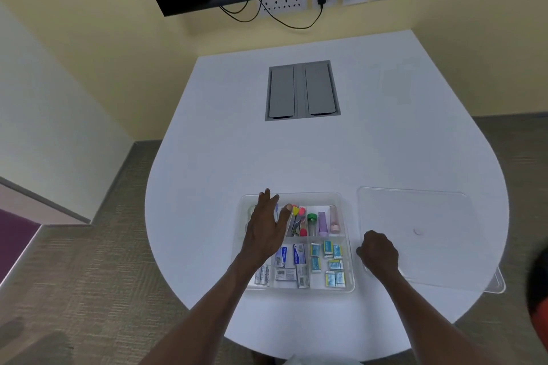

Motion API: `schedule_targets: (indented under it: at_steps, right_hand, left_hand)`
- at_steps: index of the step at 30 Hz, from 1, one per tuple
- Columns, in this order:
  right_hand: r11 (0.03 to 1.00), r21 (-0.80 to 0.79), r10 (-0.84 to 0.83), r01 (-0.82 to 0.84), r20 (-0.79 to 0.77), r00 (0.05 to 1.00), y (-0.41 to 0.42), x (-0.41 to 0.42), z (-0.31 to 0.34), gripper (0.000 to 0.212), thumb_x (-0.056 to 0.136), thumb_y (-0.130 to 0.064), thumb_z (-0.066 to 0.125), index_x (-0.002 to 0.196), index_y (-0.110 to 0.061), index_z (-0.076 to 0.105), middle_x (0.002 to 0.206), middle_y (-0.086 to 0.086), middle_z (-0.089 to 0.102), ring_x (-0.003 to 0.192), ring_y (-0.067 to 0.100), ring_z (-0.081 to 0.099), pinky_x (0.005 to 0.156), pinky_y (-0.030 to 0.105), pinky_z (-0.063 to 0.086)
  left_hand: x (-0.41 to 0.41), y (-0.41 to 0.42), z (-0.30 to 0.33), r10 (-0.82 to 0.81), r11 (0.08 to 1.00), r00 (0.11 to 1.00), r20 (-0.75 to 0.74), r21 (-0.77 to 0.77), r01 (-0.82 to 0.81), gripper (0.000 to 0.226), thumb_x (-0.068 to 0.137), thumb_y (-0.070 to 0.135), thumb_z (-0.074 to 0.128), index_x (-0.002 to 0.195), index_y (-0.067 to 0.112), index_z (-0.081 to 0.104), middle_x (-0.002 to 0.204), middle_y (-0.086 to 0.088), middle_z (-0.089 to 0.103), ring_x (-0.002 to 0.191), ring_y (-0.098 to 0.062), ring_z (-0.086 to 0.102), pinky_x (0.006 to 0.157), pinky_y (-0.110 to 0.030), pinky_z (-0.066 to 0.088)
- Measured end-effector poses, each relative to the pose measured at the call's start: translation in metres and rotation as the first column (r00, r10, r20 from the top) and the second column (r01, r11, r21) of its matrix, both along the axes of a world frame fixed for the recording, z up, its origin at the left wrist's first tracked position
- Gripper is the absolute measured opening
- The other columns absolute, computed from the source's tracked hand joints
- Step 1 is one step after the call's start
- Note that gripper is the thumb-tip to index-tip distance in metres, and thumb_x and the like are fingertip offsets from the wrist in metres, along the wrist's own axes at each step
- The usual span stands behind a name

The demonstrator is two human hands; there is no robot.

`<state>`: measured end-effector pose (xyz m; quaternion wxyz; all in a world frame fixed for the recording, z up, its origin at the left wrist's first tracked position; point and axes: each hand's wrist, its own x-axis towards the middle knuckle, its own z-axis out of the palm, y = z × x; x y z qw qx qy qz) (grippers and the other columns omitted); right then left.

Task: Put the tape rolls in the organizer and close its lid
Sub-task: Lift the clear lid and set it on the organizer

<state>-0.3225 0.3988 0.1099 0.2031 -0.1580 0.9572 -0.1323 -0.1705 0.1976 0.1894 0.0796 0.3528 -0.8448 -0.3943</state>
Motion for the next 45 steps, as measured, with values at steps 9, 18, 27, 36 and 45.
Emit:
schedule_targets:
  at_steps: [9,18,27,36,45]
  right_hand:
    - [0.999,-0.041,0.026,-0.035,-0.194,0.981,0.000,-0.005,0.032,0.020,0.074,-0.014,0.062,0.066,-0.012,0.043,0.079,0.011,0.065,0.077,0.033,0.065,0.060,0.027,0.035]
    - [0.995,-0.103,-0.055,0.007,-0.476,0.877,-0.029,-0.010,0.100,0.012,0.065,0.014,0.061,0.071,0.005,0.057,0.067,0.023,0.057,0.058,0.032,0.060,0.052,0.028,0.036]
    - [0.938,-0.328,-0.103,-0.112,-0.573,0.813,-0.058,0.001,0.180,0.022,0.076,0.004,0.052,0.068,-0.011,0.038,0.070,0.008,0.044,0.060,0.029,0.046,0.053,0.028,0.031]
    - [0.554,-0.812,-0.240,-0.185,-0.368,0.898,-0.085,0.027,0.242,0.045,0.085,-0.015,0.063,0.060,-0.015,0.025,0.051,-0.004,0.026,0.048,0.011,0.025,0.048,0.025,0.027]
    - [0.240,-0.946,-0.192,0.219,0.175,0.966,-0.085,0.029,0.231,0.035,0.081,-0.019,0.070,0.066,-0.020,0.038,0.082,0.009,0.078,0.048,0.006,0.054,0.039,0.016,0.033]
  left_hand:
    - [-0.005,-0.007,0.006,0.031,0.999,0.999,-0.025,0.013,-0.031,0.059,0.103,0.045,0.045,0.152,0.012,0.042,0.168,-0.004,0.023,0.158,-0.015,0.014,0.125,-0.032,0.017]
    - [-0.012,-0.008,0.010,0.008,0.999,0.995,-0.095,0.032,-0.005,0.057,0.102,0.045,0.046,0.149,0.014,0.046,0.166,-0.004,0.026,0.157,-0.016,0.017,0.121,-0.031,0.023]
    - [-0.011,-0.026,0.019,0.015,0.997,0.985,-0.174,0.077,-0.002,0.052,0.103,0.042,0.047,0.146,0.012,0.051,0.164,-0.006,0.033,0.156,-0.017,0.023,0.125,-0.036,0.023]
    - [-0.015,-0.057,0.041,0.117,0.976,0.971,-0.209,0.204,-0.073,0.050,0.108,0.032,0.037,0.151,0.007,0.041,0.161,-0.010,0.038,0.152,-0.023,0.032,0.123,-0.031,0.023]
    - [-0.006,-0.103,0.043,0.431,0.841,0.860,-0.273,0.466,-0.274,0.038,0.108,0.031,0.033,0.114,0.004,0.059,0.117,-0.008,0.061,0.115,-0.023,0.054,0.094,-0.027,0.043]
